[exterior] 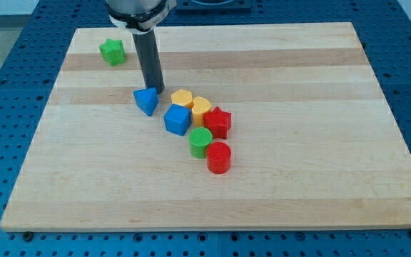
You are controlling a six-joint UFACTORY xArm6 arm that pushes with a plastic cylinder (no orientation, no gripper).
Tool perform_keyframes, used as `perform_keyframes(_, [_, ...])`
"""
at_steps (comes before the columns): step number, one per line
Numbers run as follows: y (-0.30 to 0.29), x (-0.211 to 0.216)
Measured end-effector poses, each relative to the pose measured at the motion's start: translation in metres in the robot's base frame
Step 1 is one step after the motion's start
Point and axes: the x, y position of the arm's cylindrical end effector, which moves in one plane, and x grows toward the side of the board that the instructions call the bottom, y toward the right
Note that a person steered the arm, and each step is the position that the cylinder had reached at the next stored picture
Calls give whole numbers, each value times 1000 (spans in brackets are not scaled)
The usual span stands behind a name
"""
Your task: Move the blue triangle horizontal to the cube
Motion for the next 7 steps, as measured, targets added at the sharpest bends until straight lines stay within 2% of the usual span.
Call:
perform_keyframes(2, [-31,3])
perform_keyframes(3, [-35,45])
perform_keyframes(5, [-17,27])
perform_keyframes(6, [2,-17])
perform_keyframes(7, [7,21])
